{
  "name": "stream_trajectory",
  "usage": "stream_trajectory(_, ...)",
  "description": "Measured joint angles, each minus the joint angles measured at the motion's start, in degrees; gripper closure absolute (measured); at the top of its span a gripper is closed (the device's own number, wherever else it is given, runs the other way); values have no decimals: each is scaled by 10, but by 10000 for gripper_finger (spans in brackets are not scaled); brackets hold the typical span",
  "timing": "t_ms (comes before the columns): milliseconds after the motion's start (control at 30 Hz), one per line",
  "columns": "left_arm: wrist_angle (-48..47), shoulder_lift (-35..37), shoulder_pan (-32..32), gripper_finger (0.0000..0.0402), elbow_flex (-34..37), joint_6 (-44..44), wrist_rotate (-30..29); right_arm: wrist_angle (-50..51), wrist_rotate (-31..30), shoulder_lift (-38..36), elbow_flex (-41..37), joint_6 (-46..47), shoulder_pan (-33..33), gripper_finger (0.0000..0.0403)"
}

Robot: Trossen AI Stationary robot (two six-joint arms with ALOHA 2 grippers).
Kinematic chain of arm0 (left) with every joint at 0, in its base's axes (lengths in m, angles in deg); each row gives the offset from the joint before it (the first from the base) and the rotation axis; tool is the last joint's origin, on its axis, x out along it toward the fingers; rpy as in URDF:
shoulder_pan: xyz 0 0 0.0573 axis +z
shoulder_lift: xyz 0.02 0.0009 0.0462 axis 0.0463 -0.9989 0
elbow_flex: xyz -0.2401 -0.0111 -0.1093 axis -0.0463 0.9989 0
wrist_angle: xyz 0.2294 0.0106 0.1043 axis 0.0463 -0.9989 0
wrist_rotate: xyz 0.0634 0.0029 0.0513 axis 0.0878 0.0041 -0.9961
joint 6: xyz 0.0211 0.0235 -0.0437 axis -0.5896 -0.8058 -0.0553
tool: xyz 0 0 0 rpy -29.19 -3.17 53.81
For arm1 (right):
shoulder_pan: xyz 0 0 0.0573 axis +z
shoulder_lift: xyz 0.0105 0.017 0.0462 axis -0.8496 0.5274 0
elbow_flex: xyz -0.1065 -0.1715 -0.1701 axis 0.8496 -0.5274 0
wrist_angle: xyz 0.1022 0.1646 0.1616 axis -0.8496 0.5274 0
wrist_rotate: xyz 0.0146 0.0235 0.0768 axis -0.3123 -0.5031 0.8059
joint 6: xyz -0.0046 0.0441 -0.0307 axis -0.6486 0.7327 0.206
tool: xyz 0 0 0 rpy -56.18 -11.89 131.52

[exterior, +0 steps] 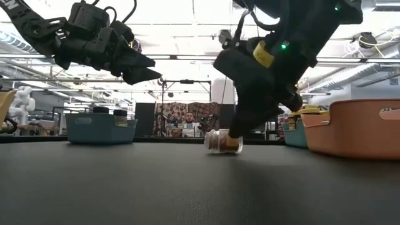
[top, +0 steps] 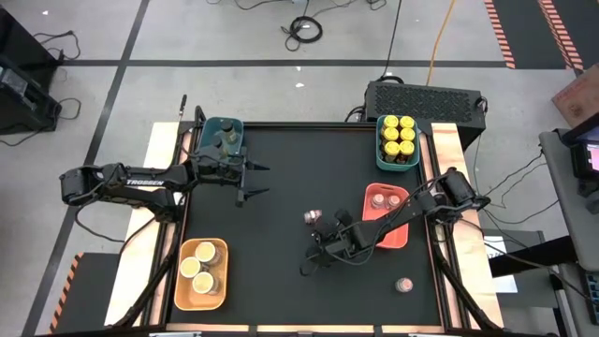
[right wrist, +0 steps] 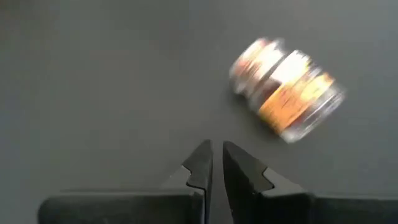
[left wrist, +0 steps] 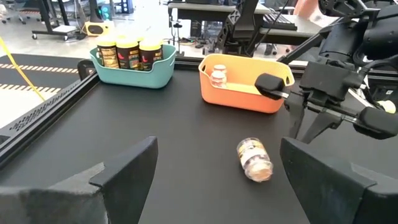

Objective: Sort spices by type
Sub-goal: Adjust the brown spice bottle into the orange bin

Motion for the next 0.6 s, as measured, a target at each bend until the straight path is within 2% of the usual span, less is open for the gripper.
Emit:
stream_trajectory(133,0,0,0,61,0,0,0,3,59,-3,2,-13,-7,377)
stream_trajectory(333,0,0,0,61,0,0,0,24,155,-11,55,-139,-38,365)
stream_trajectory(467,0,0,0,61,0,0,0,118,192,-12,140,-257,-67,327)
stream_trajectory(600,0,0,0,61,0,0,0,196,194,-13,216,-367,-94,265)
